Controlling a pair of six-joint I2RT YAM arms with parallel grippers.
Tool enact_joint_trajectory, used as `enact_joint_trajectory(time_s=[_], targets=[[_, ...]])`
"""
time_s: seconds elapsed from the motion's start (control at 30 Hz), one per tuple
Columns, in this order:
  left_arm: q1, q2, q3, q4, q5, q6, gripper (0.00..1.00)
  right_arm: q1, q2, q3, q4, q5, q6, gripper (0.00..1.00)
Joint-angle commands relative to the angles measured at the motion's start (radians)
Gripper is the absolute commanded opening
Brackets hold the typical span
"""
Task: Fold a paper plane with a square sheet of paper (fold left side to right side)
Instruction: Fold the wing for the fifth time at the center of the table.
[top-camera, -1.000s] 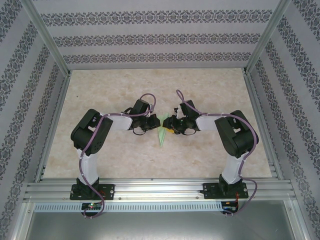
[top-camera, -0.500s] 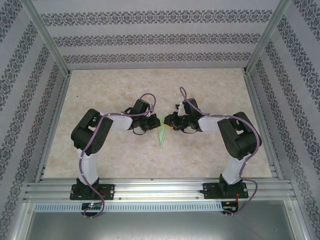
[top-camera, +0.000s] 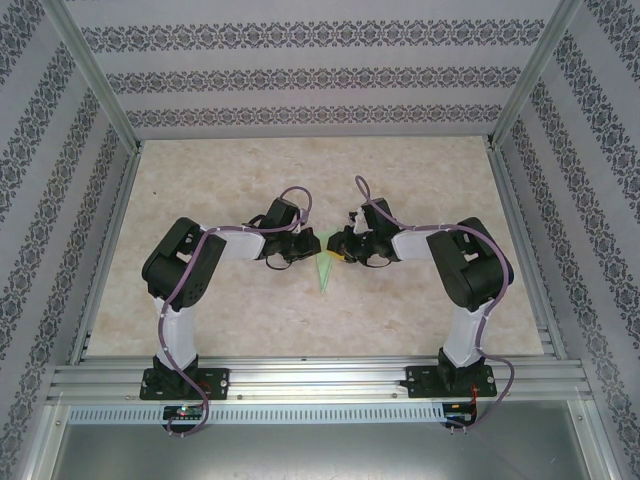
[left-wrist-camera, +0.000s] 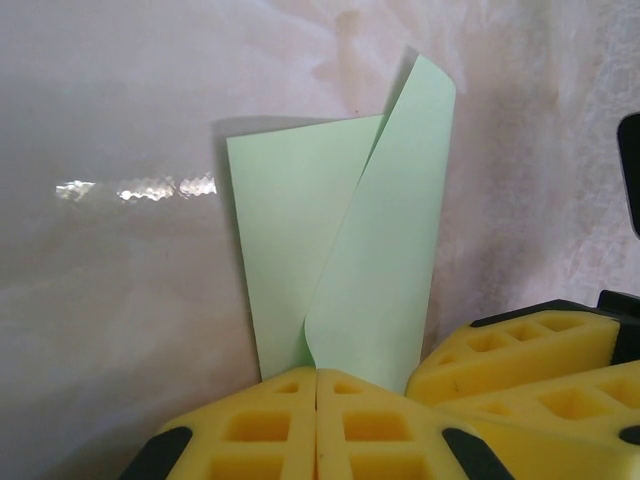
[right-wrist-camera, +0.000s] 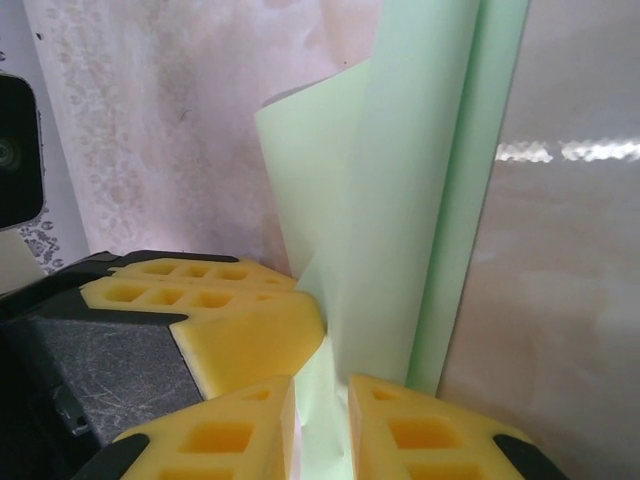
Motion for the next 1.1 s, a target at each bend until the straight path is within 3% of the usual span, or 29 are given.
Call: enact_joint_trajectory(time_s=[0.0, 0.57, 1.07], targets=[[0.005, 0.034, 0.006, -0.013, -0.024, 0.025, 0.08, 0.009, 0.01, 0.023, -0.032, 0.025, -0.028, 0.22], [0.004, 0.036, 0.008, -0.014, -0.025, 0.025, 0.08, 0.024, 0.058, 0.066, -0.188, 0.071, -0.094, 0.23], [0.053, -0.117, -0.014, -0.11, -0.068, 0.07, 0.28, 0.035, 0.09, 0.085, -0.325, 0.138, -0.122, 0.23]])
